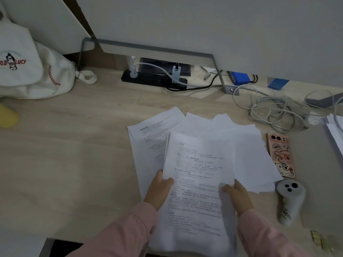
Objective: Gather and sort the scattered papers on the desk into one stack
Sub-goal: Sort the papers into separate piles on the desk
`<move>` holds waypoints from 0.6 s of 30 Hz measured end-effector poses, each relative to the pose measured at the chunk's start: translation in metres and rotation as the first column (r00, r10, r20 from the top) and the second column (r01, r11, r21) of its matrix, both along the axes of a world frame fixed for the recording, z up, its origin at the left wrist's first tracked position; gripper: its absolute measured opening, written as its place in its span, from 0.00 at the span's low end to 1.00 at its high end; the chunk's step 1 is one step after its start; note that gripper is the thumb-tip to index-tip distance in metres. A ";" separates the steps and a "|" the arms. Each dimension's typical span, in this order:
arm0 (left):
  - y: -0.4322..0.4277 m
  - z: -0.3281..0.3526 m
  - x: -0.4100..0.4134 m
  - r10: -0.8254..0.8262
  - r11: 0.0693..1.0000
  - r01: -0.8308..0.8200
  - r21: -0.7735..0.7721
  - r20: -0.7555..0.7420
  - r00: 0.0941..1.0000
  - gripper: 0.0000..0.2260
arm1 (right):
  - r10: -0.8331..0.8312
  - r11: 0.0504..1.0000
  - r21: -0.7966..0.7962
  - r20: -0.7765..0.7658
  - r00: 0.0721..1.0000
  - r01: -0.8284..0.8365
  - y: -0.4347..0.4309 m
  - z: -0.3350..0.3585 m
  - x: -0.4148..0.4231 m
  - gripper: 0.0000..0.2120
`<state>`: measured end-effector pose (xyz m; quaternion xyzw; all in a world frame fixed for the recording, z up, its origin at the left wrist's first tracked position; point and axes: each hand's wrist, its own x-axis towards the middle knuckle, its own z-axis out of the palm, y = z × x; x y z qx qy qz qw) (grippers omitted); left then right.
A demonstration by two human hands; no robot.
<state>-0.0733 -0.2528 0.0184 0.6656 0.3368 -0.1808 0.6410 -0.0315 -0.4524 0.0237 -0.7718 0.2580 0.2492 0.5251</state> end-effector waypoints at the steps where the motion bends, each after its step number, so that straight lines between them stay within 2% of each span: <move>1: 0.008 0.012 0.001 0.048 0.999 -0.048 -0.001 0.060 0.997 0.11 | -0.019 0.999 0.044 0.061 0.998 0.016 0.008 0.012 0.002 0.08; 3: 0.025 0.040 0.004 0.141 0.990 -0.138 -0.031 0.221 0.965 0.10 | -0.055 0.990 0.140 0.218 0.974 0.024 0.025 0.040 0.006 0.12; 6: 0.052 0.072 0.007 0.228 0.972 -0.226 -0.060 0.465 0.856 0.12 | -0.105 0.966 0.259 0.405 0.908 -0.004 0.049 0.070 0.010 0.12; 8: 0.065 0.075 0.008 0.240 0.966 -0.254 -0.048 0.531 0.813 0.13 | -0.122 0.958 0.287 0.454 0.882 -0.015 0.063 0.074 0.012 0.12; 12: 0.079 0.052 0.003 0.234 0.965 -0.263 0.011 0.422 0.876 0.20 | -0.058 0.977 0.213 0.364 0.930 -0.023 0.083 0.058 0.010 0.08; 15: 0.086 0.039 0.000 0.178 0.979 -0.203 0.035 0.354 0.918 0.16 | -0.052 0.982 0.191 0.336 0.941 -0.014 0.090 0.050 0.009 0.08; 18: 0.098 0.043 0.003 0.119 0.984 -0.161 0.074 0.393 0.912 0.11 | -0.072 0.971 0.238 0.332 0.941 -0.010 0.098 0.057 0.008 0.11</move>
